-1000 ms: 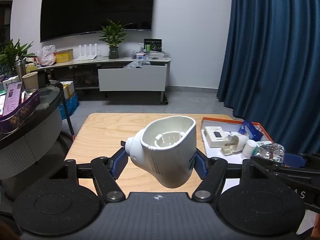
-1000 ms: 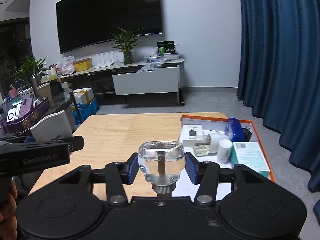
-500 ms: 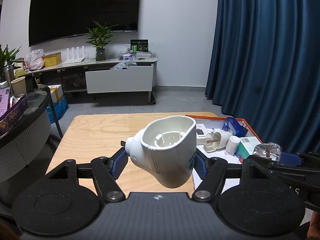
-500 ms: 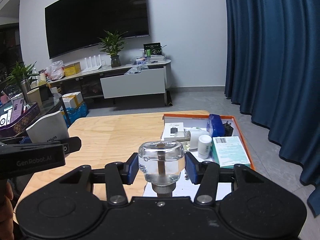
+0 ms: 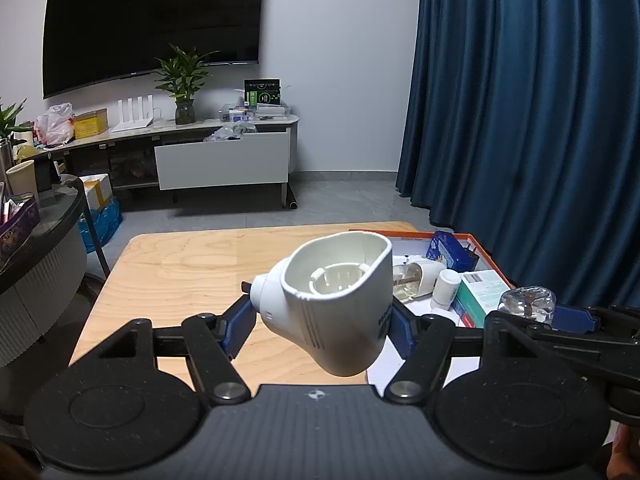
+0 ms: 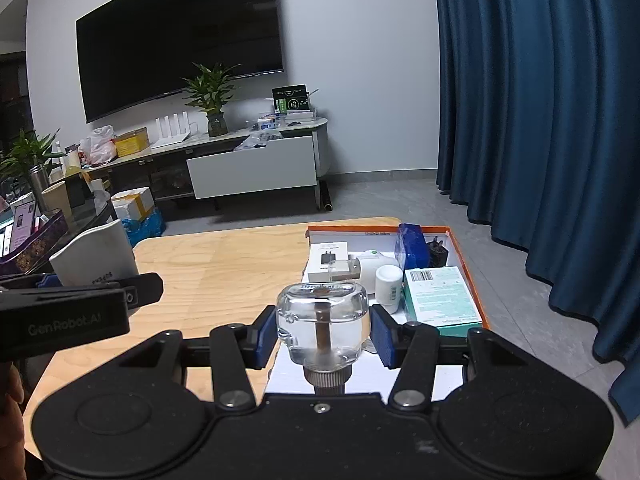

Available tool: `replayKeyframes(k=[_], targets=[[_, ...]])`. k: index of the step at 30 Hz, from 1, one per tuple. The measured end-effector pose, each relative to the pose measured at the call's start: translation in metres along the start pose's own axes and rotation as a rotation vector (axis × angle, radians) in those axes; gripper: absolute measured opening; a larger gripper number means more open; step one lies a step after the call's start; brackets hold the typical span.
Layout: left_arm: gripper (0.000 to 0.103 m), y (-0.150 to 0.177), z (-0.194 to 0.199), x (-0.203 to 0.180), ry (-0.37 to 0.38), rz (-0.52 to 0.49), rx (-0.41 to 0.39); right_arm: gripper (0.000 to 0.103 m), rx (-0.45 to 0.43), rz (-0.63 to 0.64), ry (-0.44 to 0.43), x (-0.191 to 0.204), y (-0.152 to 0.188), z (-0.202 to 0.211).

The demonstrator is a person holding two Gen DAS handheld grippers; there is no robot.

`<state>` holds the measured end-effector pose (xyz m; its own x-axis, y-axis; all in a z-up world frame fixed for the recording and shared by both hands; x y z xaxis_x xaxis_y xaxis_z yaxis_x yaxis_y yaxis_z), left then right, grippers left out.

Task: Organize rigid objects
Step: 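Carry the white mug and glass bottle over the orange-rimmed box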

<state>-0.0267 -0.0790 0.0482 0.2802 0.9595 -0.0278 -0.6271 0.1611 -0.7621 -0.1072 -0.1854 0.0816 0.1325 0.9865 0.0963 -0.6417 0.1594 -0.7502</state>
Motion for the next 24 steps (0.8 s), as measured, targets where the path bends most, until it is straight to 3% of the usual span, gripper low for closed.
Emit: replayKeyframes(k=[24], targets=[[0.070,-0.003,-0.015,-0.019,0.067,-0.057,0.024,0.060,0.016,-0.044,0.061,-0.033,0.003,-0.004]])
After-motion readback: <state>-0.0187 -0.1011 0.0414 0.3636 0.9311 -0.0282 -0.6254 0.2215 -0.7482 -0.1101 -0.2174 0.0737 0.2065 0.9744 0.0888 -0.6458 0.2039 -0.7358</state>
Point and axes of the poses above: each gripper's, at about its wrist camera, not at the fingertips, and z roughly against the way its jaws point, x to its left, y to its underside, the point moved 1 cm from there along -z, roughly the way its jaws point, and after that the axes turned 10 degrees about x, right-handed, at the moved point
